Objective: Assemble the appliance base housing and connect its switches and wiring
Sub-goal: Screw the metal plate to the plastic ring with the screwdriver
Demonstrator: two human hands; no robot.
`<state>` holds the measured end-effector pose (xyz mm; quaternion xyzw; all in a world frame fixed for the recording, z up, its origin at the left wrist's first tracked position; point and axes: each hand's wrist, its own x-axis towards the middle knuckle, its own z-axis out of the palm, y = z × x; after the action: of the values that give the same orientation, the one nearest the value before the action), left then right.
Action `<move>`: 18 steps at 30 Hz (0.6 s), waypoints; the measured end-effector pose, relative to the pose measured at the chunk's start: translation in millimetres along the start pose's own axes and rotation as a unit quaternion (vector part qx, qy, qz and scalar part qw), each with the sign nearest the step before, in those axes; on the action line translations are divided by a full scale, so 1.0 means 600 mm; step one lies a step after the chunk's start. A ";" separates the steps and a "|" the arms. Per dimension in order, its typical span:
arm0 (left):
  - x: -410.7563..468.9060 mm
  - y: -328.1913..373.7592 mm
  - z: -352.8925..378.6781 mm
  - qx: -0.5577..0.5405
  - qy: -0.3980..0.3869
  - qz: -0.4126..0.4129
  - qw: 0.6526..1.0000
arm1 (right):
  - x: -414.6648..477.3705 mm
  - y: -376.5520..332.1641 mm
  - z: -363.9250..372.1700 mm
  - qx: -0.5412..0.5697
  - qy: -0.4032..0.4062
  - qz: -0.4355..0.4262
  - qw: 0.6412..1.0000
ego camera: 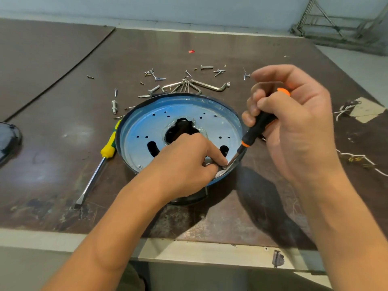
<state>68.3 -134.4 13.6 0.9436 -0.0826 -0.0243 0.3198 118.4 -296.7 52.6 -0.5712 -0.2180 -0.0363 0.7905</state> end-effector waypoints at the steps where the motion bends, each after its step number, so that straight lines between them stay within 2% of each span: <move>1: 0.000 0.000 0.000 0.000 -0.002 0.001 1.000 | 0.000 0.000 0.000 0.003 0.000 -0.002 1.000; 7: 0.003 -0.002 0.003 0.005 0.003 0.004 1.000 | 0.002 0.006 0.000 0.017 0.001 0.004 1.000; 11: 0.002 -0.002 0.003 -0.005 0.008 0.003 1.000 | 0.001 0.005 -0.003 -0.016 -0.006 0.006 1.000; 18: 0.001 0.003 0.000 0.015 0.002 0.004 1.000 | -0.014 0.004 0.009 -0.052 -0.128 -0.017 0.990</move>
<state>68.5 -135.8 14.9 0.9478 -0.0862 -0.0201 0.3063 109.8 -292.6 48.4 -0.6079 -0.3247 0.0123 0.7245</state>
